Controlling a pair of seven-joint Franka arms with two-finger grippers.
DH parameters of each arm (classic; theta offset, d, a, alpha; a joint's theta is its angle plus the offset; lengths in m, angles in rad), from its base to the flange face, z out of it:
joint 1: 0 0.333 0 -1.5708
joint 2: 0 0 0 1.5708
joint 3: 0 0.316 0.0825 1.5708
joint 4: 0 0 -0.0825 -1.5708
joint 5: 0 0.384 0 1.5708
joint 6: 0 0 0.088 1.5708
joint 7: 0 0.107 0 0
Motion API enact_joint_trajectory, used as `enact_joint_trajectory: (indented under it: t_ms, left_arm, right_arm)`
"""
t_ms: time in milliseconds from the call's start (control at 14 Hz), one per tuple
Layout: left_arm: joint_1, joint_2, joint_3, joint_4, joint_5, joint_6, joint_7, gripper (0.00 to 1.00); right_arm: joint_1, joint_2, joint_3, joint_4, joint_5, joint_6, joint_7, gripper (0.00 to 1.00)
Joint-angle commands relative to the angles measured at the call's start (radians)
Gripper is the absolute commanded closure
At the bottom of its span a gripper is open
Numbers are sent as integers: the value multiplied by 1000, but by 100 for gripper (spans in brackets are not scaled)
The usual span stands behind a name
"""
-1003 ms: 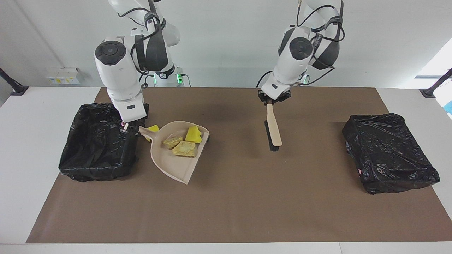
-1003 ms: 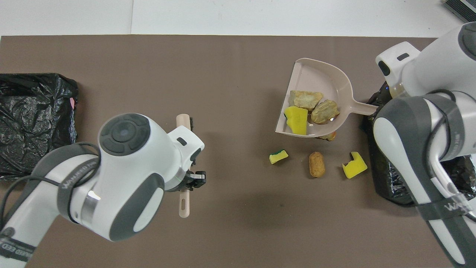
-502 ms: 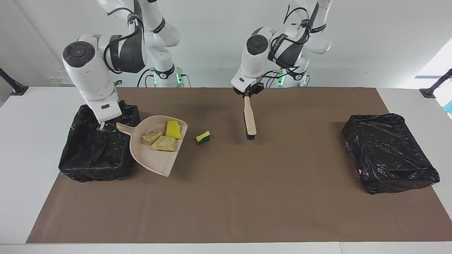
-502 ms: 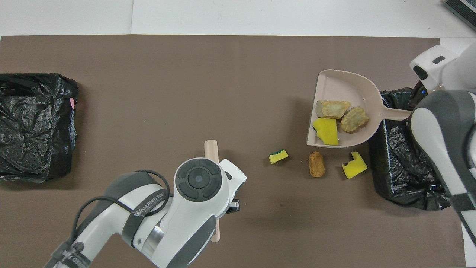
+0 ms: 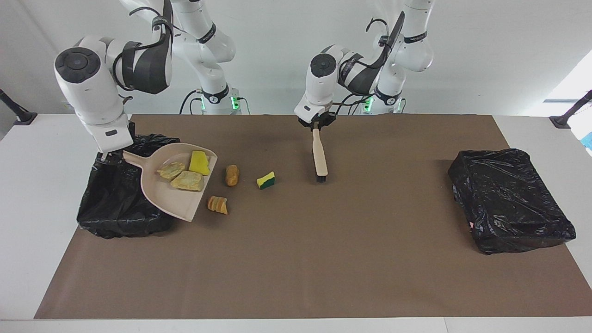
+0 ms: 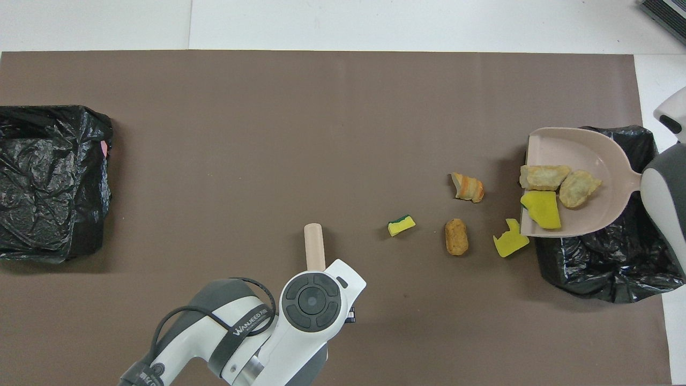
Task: Sweep and dump trash in bin
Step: 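Carry the loaded dustpan with the right gripper toward the nearer bin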
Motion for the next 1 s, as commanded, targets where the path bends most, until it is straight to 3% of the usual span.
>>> enact_joint_trajectory:
  t_ms: [0,430,573,788,932]
  left_arm:
    - [-25,-38,18,-54,16,48,-21,100]
    - [-25,-44,18,-60,16,59,-23,100]
    - [-25,-46,18,-74,16,79,-23,100]
    - [-45,-39,18,-88,16,109,-31,100]
    - [-45,-38,18,-88,16,110,-31,100]
  right_arm:
    - [-50,-51,12,-40,-60,31,-55,100]
    - [-162,-99,5,-56,-69,61,-218,100]
    - [-153,-139,8,-128,-184,97,-218,100]
    - [-115,-244,11,-316,-348,234,-175,100]
    - [-83,-249,9,-322,-397,222,-170,100]
